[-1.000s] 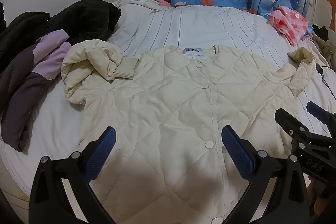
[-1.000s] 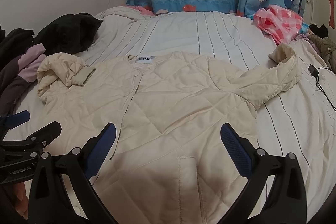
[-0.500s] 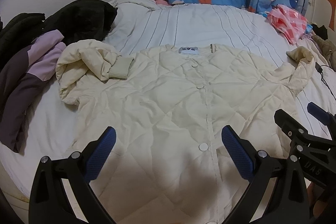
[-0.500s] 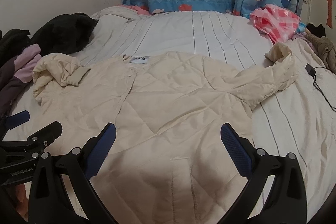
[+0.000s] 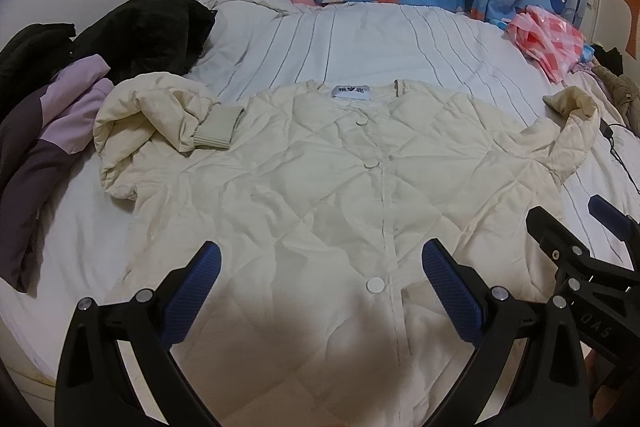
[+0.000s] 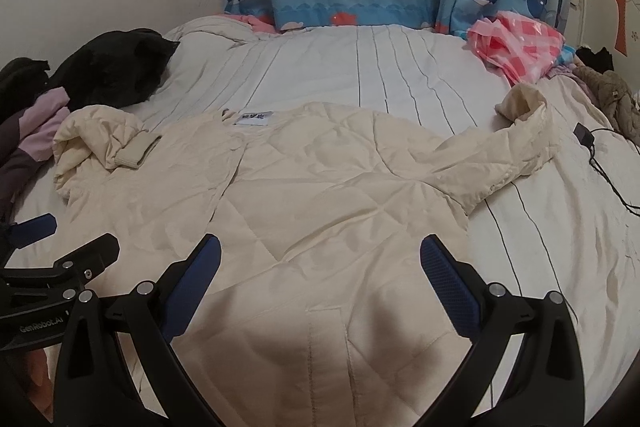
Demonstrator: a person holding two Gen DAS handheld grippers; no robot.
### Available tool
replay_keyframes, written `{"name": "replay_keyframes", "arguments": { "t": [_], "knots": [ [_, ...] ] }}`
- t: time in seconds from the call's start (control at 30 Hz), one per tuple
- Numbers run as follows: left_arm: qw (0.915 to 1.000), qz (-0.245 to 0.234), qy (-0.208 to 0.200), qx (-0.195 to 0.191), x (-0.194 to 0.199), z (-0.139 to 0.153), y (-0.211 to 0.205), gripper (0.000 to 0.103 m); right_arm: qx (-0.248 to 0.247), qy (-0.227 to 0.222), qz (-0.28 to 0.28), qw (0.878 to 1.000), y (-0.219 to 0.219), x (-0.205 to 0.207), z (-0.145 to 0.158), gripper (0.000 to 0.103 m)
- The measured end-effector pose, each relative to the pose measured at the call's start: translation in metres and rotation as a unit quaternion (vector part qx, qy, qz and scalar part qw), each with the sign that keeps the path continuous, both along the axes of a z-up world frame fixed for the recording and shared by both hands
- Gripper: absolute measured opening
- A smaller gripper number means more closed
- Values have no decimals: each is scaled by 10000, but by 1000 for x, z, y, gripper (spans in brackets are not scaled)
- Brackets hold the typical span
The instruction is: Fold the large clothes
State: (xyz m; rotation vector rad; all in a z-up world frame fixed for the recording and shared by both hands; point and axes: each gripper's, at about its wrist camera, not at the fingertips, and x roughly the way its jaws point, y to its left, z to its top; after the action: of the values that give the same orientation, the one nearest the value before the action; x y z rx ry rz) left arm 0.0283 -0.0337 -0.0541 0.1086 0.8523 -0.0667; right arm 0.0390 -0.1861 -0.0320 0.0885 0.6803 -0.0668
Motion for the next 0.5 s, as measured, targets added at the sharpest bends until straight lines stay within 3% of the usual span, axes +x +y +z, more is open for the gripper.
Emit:
{"name": "replay_keyframes", "arguments": {
  "t": [0.13, 0.3, 0.5],
  "knots": [
    [10000, -27, 47, -31, 3, -1, -3, 97, 141, 102, -15, 9998, -7, 3, -1, 96],
    [9996, -93, 149, -201, 6, -1, -5, 97, 831, 357, -127, 9958, -39, 11, -4, 96],
    [9992, -189, 224, -270, 8, -3, -12, 97, 2276, 322, -973, 9683, -149, 10, 1, 96]
  ]
}}
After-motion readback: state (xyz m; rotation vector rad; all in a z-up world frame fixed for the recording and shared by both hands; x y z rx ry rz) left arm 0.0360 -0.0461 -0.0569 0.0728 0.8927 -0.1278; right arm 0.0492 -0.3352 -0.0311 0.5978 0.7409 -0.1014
